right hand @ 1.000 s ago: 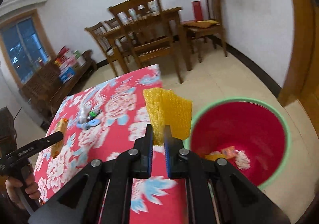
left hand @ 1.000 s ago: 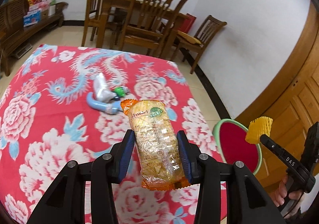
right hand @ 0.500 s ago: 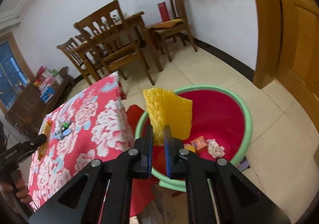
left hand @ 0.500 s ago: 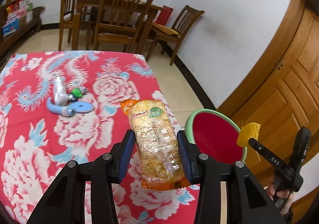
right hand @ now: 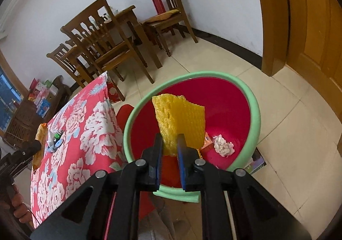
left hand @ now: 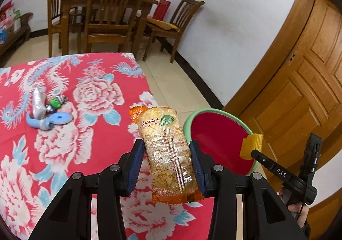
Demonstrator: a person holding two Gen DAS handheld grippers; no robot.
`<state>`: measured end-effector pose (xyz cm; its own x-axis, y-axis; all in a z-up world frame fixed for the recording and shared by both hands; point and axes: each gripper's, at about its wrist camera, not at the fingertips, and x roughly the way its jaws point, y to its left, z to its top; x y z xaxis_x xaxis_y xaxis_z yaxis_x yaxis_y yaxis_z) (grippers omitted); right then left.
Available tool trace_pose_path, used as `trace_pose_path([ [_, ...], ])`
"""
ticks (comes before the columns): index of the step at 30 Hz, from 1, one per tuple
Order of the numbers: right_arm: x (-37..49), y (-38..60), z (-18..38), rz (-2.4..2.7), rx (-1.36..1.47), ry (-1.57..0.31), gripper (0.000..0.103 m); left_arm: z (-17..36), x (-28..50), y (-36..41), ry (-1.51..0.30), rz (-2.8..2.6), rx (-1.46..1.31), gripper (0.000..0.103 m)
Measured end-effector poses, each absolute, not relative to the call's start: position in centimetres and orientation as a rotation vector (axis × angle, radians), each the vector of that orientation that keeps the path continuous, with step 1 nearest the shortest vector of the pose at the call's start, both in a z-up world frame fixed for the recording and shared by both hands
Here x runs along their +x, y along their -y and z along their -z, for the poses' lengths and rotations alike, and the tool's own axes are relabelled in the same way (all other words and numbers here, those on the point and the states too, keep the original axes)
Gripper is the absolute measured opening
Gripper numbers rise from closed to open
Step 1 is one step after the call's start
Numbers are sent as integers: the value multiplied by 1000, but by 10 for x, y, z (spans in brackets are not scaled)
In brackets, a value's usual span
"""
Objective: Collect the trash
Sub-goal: 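Open right tool over the bucket while left tool brings the cracker bag above it, then open left tool over the bucket to drop the clear cracker bag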
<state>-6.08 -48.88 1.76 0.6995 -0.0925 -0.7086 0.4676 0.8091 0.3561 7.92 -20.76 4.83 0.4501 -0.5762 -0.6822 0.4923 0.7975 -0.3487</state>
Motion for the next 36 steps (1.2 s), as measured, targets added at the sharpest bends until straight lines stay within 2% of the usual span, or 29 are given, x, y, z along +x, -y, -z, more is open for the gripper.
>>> trace_pose_path([
  [2, -64, 493, -16, 342, 574, -730, 34, -47, 78, 214, -887, 672, -94, 45],
  [3, -65, 494, -17, 341, 581, -726, 36, -47, 78, 218, -888, 677, -88, 45],
  [22, -92, 509, -29, 371, 619, -655, 37, -28, 60, 311, -864, 893, 50, 45],
  [29, -95, 513, -28, 381, 632, -653, 37, -12, 63, 343, -911, 926, 77, 46],
  [31, -96, 513, -28, 379, 633, -649, 37, -8, 65, 348, -925, 921, 80, 49],
  [33, -97, 514, -28, 378, 634, -648, 37, -7, 67, 350, -930, 916, 71, 61],
  [36, -97, 514, -27, 375, 636, -649, 37, -8, 69, 347, -925, 913, 57, 63],
])
